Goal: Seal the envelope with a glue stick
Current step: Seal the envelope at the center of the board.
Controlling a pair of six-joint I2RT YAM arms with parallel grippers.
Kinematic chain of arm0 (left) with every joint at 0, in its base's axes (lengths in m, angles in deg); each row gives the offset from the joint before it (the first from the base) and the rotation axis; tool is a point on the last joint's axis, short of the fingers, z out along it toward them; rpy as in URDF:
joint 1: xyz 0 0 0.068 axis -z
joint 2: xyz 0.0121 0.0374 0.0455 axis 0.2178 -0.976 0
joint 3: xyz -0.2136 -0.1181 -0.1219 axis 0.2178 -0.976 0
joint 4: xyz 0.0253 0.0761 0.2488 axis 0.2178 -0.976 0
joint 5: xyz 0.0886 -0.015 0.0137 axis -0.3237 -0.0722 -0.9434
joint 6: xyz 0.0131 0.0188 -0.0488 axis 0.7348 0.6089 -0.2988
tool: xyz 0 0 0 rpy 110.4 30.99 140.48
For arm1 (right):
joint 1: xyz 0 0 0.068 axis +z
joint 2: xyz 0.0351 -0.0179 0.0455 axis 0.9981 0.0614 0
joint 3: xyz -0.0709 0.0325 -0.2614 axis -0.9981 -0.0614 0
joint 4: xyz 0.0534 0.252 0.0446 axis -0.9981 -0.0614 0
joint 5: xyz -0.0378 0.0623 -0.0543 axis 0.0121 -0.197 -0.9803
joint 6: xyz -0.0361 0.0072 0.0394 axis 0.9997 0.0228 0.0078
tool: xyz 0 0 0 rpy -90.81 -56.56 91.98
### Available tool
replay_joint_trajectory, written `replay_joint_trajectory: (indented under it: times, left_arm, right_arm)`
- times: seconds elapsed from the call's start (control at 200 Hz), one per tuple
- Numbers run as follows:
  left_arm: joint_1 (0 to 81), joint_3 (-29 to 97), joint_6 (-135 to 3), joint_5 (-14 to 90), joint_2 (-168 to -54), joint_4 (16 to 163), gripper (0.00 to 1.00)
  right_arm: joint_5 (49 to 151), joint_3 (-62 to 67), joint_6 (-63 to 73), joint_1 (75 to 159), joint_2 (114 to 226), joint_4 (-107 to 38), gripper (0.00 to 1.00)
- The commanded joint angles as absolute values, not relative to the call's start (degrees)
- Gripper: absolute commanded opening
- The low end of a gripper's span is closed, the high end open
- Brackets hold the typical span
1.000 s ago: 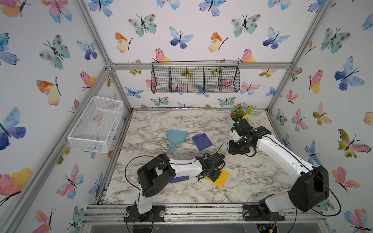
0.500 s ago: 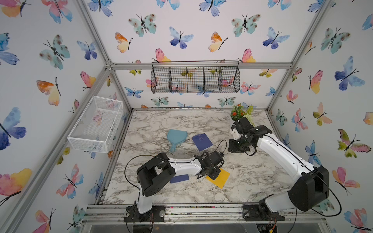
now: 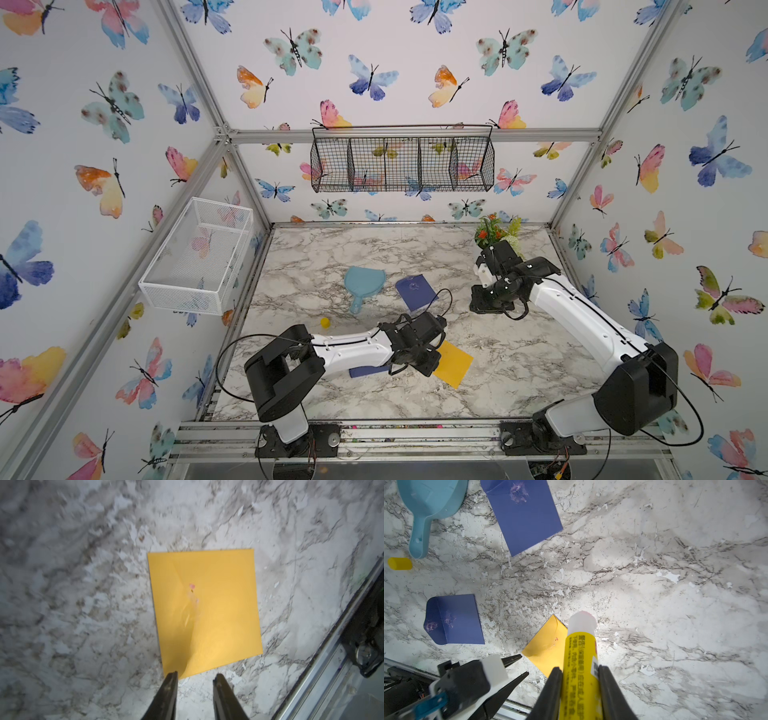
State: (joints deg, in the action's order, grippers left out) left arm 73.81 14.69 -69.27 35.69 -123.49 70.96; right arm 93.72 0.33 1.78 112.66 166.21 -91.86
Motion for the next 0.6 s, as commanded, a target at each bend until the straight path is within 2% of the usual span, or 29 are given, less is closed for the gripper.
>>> replay_joint_trajectory:
  times: [0.0, 0.28, 0.596]
  left_arm:
    - [73.9, 11.7, -72.2, 42.1, -122.8, 73.0, 0.41]
    - [73.9, 12.1, -71.4, 39.1, -127.5, 74.5, 0.44]
    - [73.8, 21.8, -66.6, 37.2, -136.1, 75.6, 0.45]
  right_arm:
    - [93.0, 1.5, 2.1, 112.2, 165.8, -92.6, 0.02]
    - [92.8, 1.6, 2.0, 112.2, 165.3, -92.7, 0.02]
    - [91.5, 2.7, 2.0, 112.2, 165.5, -92.5, 0.02]
